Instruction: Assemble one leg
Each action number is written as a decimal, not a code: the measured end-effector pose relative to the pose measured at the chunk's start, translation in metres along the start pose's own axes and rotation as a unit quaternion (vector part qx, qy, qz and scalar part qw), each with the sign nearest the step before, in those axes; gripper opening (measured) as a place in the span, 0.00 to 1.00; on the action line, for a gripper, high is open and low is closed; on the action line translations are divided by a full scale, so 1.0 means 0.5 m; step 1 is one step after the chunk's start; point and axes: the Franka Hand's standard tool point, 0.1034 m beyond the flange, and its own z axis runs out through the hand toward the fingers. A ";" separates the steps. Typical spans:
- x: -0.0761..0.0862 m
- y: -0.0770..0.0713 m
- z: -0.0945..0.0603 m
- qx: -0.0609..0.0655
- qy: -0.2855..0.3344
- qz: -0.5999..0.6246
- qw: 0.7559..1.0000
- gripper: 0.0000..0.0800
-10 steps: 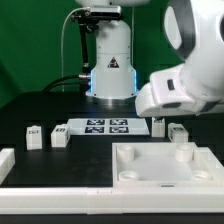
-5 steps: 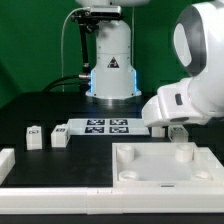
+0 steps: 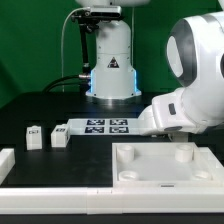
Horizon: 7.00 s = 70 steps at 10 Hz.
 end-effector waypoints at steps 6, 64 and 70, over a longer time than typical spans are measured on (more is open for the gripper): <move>0.000 -0.002 0.001 -0.001 0.000 0.000 1.000 0.36; 0.175 0.120 -0.455 -0.085 0.623 -0.134 0.766 0.36; 0.166 0.113 -0.460 -0.087 0.627 -0.136 0.762 0.36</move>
Offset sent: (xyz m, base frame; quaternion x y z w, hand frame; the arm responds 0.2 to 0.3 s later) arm 0.0000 0.0000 0.0000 0.0000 0.0000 0.0000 1.0000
